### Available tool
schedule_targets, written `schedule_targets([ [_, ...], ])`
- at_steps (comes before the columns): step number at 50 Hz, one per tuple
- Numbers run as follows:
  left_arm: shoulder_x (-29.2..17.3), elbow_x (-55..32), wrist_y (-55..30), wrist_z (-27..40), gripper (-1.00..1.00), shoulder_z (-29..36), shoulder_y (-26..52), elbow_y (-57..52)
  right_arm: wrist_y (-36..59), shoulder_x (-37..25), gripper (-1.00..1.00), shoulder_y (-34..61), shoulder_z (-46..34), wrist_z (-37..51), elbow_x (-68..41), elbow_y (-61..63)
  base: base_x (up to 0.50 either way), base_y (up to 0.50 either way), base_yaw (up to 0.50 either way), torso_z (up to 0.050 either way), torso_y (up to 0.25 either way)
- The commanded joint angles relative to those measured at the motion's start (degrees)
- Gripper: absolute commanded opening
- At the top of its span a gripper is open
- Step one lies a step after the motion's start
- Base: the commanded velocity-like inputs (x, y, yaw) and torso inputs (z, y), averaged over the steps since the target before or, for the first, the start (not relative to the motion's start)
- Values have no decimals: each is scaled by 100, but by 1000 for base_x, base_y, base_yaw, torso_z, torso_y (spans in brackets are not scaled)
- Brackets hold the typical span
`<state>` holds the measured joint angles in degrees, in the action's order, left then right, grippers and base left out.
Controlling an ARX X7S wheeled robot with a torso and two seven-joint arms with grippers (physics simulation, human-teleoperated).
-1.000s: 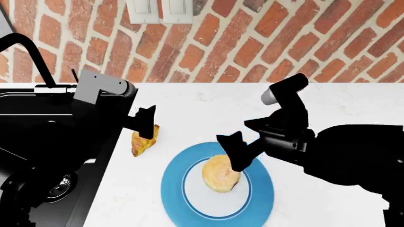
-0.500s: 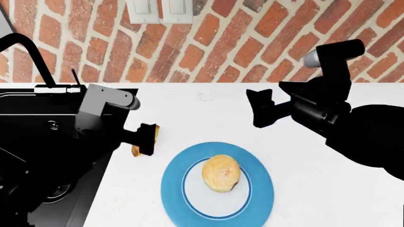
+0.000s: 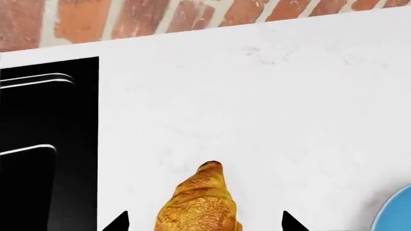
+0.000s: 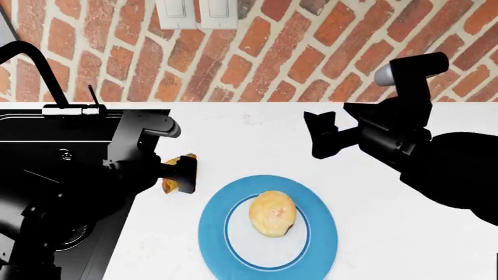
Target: Place the pastries on the plates.
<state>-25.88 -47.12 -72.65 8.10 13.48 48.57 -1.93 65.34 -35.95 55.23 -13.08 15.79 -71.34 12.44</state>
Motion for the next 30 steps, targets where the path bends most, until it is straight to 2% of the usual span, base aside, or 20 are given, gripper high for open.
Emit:
schedule_targets([
  [1, 102, 106, 101, -48, 100, 122, 46, 486, -64, -8, 100, -92, -5, -14, -13, -1, 0, 0, 0, 0, 0],
  [30, 152, 300, 394, -324, 100, 520, 16, 1065, -158, -15, 100, -163, -64, -32, -17, -27, 0, 0, 0, 0, 0],
])
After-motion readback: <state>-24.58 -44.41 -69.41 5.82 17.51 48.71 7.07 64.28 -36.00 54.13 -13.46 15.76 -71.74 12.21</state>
